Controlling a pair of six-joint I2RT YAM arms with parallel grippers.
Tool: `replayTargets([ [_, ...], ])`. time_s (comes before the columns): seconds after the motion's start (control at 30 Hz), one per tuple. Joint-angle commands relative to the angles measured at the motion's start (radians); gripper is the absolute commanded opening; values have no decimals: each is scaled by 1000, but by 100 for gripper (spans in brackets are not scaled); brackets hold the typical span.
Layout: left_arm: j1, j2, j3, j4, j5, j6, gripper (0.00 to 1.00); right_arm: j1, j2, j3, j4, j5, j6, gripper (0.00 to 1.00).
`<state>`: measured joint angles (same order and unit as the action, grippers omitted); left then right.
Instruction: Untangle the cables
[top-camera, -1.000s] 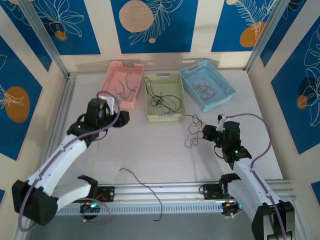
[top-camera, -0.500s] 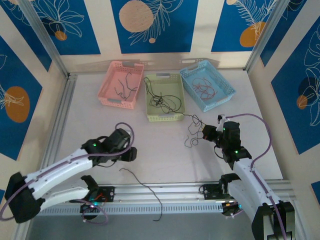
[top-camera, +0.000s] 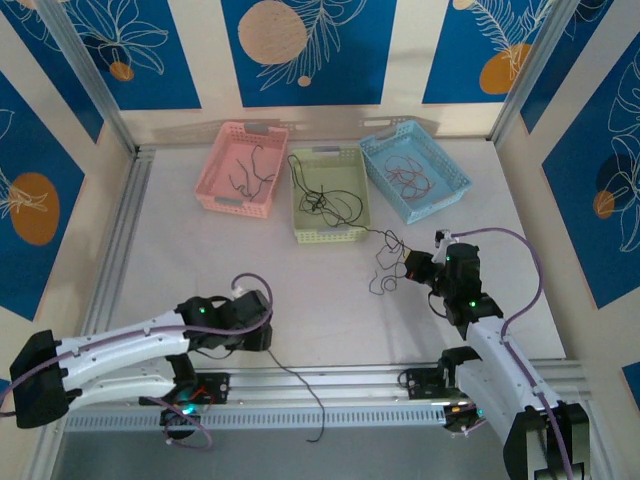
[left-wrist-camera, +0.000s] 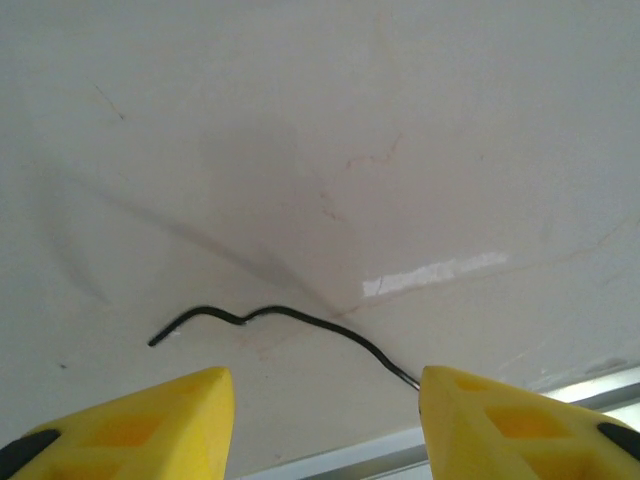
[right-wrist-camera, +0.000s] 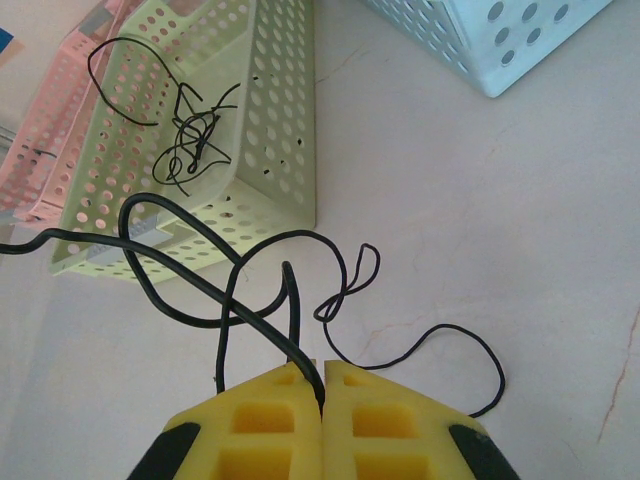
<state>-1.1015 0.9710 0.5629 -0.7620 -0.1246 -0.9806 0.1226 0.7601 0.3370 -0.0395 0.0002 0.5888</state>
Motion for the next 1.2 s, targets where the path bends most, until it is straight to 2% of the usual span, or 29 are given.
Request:
replayTargets([
  [0.0,-52,52,-23,55,-1,-82,52,-6,-15,-6,0,-12,17,0],
  [0.17,-111,163,-2,79,-20,-102,54,-5,-13,-6,0,-13,16,0],
  [0.57,-118,317,-16,263,3,-120,55,-6,-16,-7,1,-22,21,0],
  [0.63,-118,353,-9,275,8,-118,53,-5,-16,-6,0,-23,23,0],
  [0.67,-118,370,-6,277,8,-116,51,-5,-16,-7,0,-23,22,0],
  [0.8,-120,409,-3,300,3,-114,31,-5,-23,-7,-3,-24,22,0],
  [1.03,-118,399,35,288,-72,-109,0,-6,-23,-8,-3,-24,24,0],
  [1.17,-100,355,68,279,-111,-73,0,-5,-22,-10,-2,-23,24,0],
])
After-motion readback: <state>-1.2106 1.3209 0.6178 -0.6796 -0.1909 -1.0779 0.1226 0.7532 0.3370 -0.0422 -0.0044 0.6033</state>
